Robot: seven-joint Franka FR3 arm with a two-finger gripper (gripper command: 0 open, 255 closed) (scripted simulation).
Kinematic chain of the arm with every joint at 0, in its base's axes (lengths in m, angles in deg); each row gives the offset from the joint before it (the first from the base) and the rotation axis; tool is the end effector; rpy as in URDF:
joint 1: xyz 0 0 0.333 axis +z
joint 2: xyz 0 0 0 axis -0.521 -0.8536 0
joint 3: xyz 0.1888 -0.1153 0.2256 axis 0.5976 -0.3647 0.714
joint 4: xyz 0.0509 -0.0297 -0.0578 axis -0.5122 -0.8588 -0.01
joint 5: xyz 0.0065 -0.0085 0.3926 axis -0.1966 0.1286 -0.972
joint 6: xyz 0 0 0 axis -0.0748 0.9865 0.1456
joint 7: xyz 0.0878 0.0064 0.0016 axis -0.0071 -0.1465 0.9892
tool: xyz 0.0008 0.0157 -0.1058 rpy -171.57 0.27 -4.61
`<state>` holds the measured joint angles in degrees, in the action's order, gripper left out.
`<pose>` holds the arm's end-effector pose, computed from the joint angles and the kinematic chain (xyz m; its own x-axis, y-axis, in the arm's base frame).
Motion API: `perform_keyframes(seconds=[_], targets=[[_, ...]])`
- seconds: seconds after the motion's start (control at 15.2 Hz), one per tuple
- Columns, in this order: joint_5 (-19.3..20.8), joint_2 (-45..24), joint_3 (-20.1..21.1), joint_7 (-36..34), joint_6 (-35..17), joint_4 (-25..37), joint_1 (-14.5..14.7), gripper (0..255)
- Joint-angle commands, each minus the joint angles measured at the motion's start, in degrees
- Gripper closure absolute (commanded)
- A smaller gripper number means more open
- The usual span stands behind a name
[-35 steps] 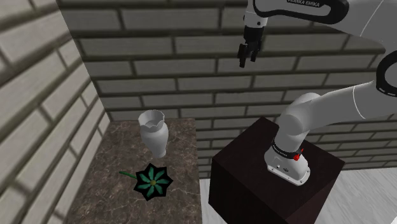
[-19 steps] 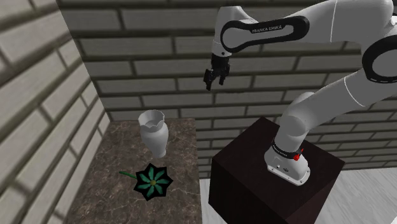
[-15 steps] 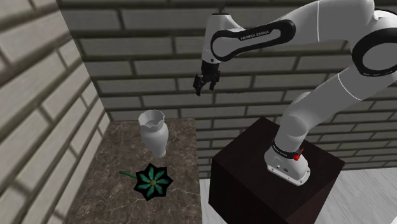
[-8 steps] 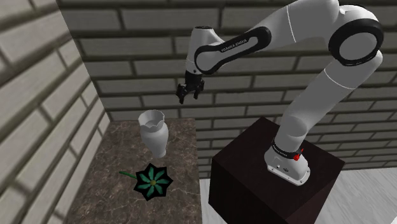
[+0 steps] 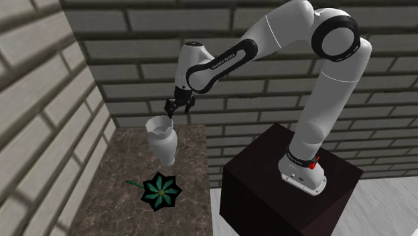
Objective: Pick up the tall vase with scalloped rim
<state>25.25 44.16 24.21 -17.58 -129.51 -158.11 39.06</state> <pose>0.4630 0.2964 0.3974 0.9897 -0.0386 0.1376 -0.0054 -0.9722 -0.2340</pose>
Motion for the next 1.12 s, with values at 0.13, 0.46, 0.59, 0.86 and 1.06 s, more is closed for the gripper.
perform_keyframes(seconds=[0.13, 0.46, 0.59, 0.86, 1.06], targets=[[5.0, -8.1, 0.6, -5.4, -4.0, 5.5, 1.6, 0], [6.2, -10.5, 0.2, -5.9, -7.6, 4.2, 2.1, 0], [6.8, -11.6, 0.0, -6.1, -9.0, 3.8, 2.3, 0], [6.9, -11.8, -0.1, -6.2, -9.4, 3.6, 2.4, 255], [6.9, -11.9, -0.1, -6.2, -9.3, 3.7, 2.4, 255]])
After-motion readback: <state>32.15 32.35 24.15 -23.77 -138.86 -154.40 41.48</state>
